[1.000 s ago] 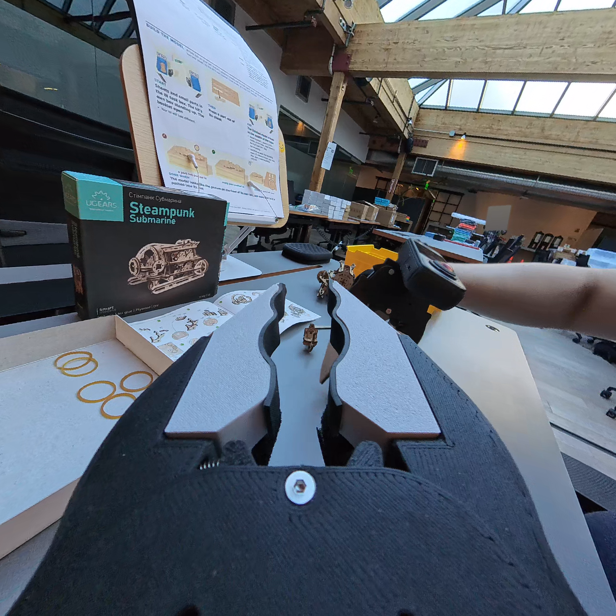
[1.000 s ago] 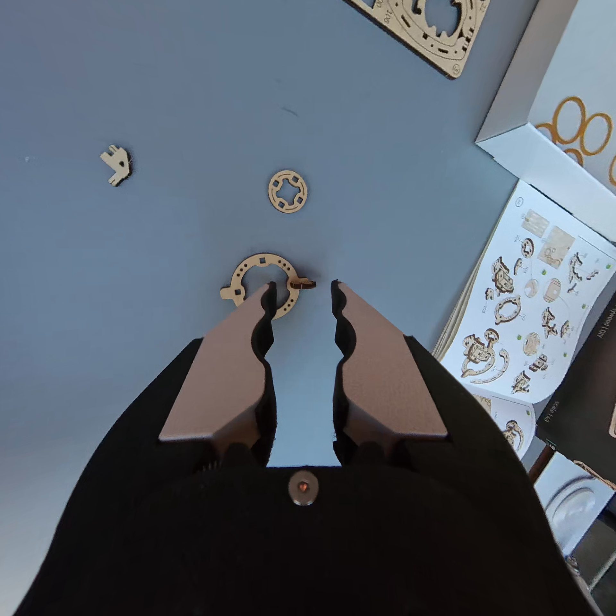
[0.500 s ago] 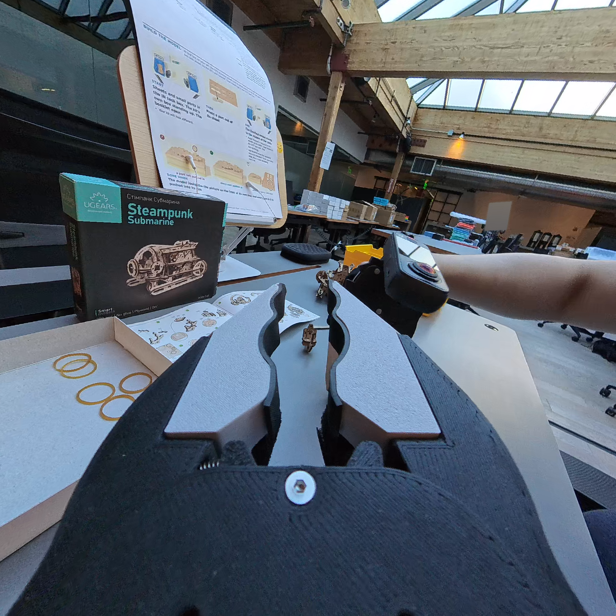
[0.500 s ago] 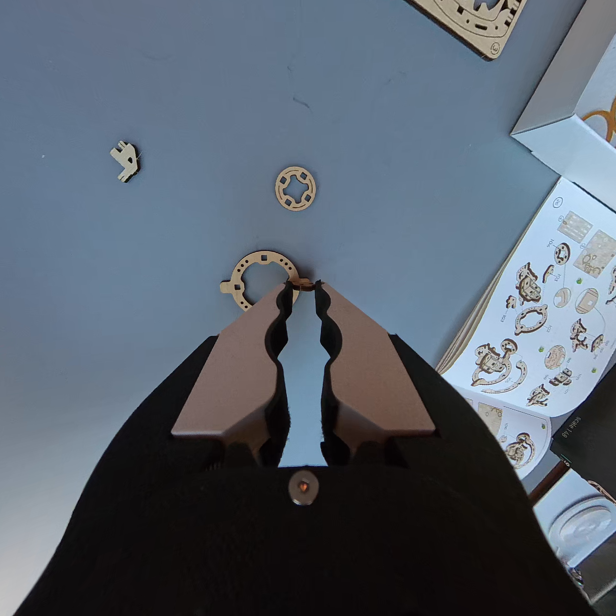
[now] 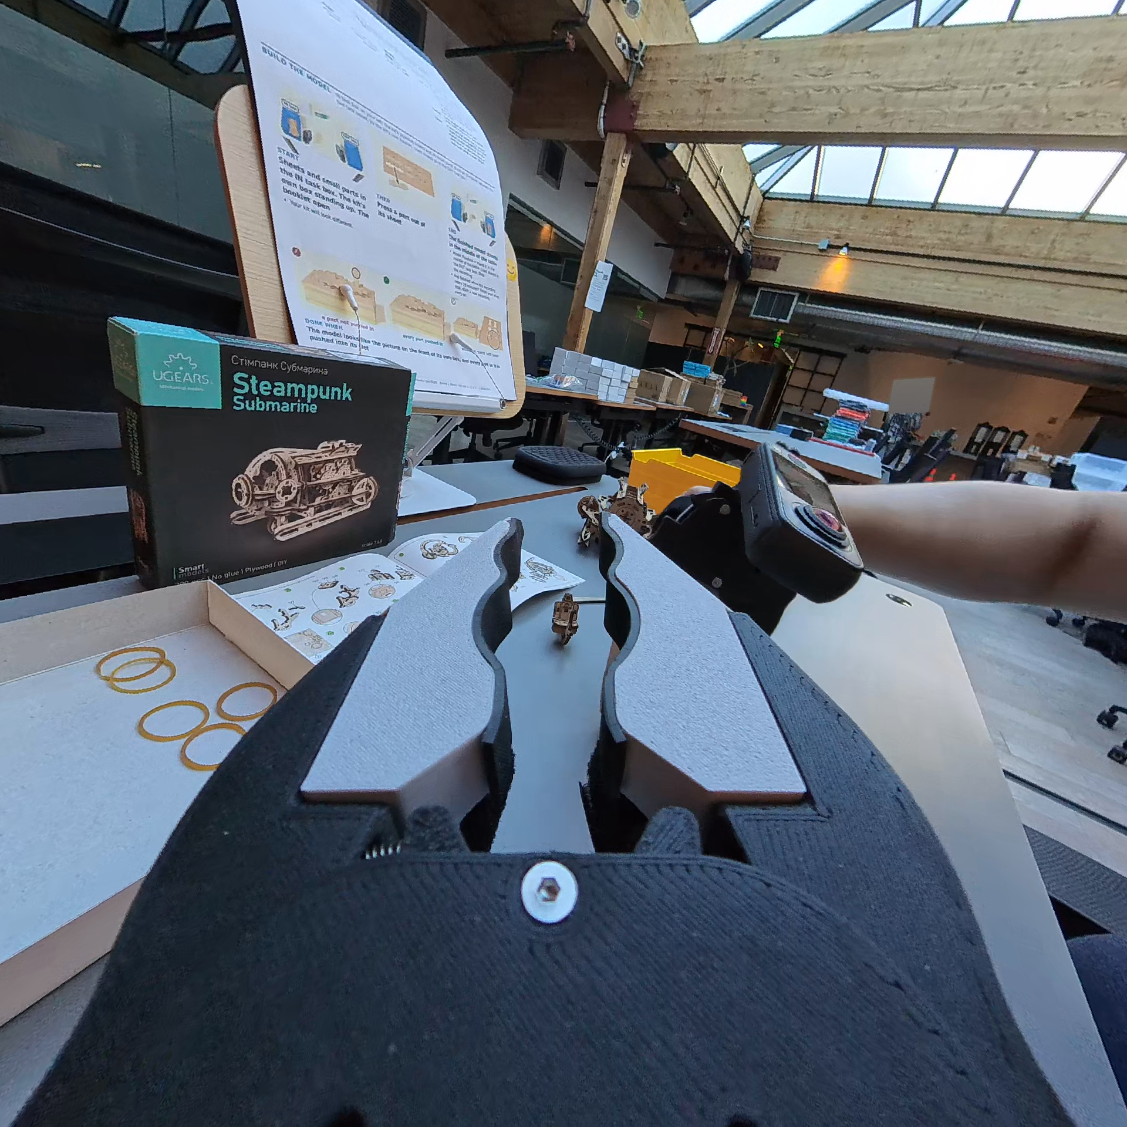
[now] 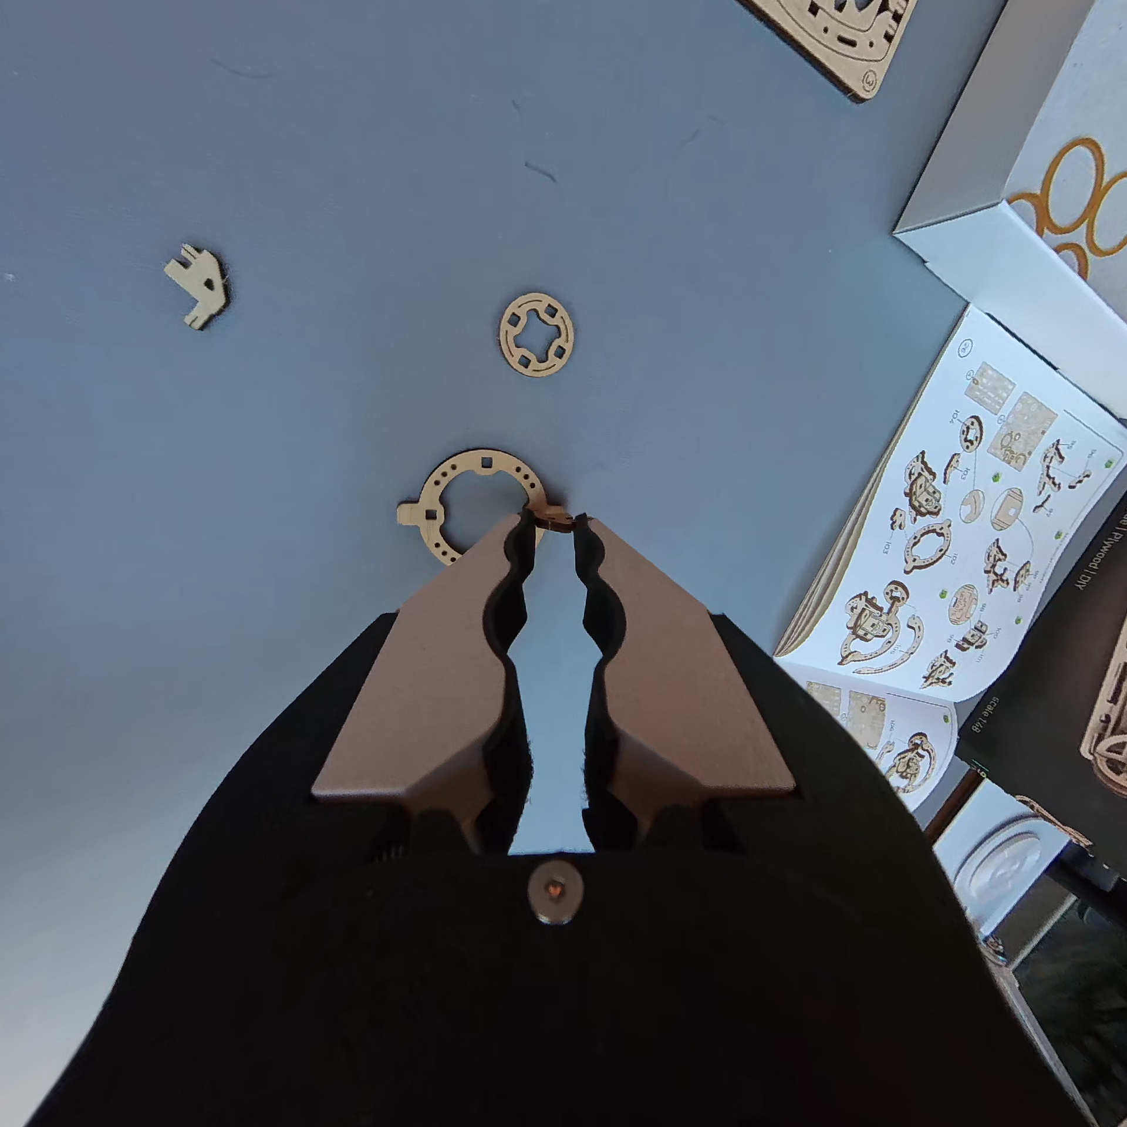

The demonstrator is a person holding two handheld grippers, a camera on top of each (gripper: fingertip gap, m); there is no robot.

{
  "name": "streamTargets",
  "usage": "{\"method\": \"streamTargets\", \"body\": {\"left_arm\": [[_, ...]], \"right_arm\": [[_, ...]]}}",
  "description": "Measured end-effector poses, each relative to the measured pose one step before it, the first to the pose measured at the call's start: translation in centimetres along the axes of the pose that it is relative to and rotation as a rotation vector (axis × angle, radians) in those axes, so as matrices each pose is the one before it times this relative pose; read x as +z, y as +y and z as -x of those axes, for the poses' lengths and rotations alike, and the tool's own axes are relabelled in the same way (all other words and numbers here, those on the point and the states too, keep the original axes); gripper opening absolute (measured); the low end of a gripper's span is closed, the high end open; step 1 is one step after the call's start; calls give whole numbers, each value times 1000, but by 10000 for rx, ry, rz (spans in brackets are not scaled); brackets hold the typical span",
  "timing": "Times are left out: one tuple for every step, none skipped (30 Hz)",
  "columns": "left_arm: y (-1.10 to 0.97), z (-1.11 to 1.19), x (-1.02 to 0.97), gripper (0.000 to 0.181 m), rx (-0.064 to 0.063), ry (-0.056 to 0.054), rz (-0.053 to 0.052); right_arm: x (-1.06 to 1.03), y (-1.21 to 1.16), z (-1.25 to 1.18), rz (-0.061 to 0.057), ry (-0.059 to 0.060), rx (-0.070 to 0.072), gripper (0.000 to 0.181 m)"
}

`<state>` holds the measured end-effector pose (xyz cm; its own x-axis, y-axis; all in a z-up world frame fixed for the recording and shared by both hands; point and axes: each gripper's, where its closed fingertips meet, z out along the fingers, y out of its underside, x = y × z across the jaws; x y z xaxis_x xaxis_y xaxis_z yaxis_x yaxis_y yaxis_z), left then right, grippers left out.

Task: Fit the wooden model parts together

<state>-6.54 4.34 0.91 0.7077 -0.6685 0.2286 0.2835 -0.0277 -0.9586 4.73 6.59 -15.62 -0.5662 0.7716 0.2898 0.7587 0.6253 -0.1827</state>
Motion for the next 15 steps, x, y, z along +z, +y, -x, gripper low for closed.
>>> {"method": "streamTargets", "body": {"left_arm": [[25, -11, 10, 23, 2, 4, 14], [31, -13, 24, 23, 7, -2, 14], [22, -11, 20, 23, 8, 1, 10], [25, -25, 18, 23, 3, 9, 12], [19, -8, 14, 23, 2, 1, 10], [21, 19, 8, 23, 6, -10, 6], [25, 9, 6, 23, 2, -4, 10], [12, 1, 1, 23, -4, 2, 9], [11, 10, 5, 23, -5, -3, 1], [3, 27, -7, 23, -6, -6, 0], [9, 21, -2, 23, -5, -6, 2], [-13, 13, -16, 23, -4, -6, -6], [-20, 13, -6, 23, -4, -1, -10], [-4, 14, -11, 23, -5, -1, -6], [2, 18, -6, 23, -11, -2, -2]], "right_arm": [[1, 0, 5, 12, 68, -23, 12], [-5, -17, 3, 14, 70, -57, 12], [4, -11, -6, 11, 60, -48, 12], [-3, -7, 14, -3, -1, 42, 12], [6, -10, -4, -20, -40, 81, 12], [5, -4, 4, -18, -40, 51, 12], [2, -2, 5, 8, -31, 15, 12], [1, 7, 3, 48, -11, -13, 12], [10, 0, -4, 65, 2, -21, 12], [14, -63, 0, 25, 7, 25, 13], [24, -58, -18, -3, 9, 49, 13], [2, -5, -1, -4, 4, 6, 13], [0, -5, -8, -6, -4, 15, 13], [0, -34, -7, -21, 10, 37, 13], [-25, 13, -133, 3, 109, -15, 13]]}}
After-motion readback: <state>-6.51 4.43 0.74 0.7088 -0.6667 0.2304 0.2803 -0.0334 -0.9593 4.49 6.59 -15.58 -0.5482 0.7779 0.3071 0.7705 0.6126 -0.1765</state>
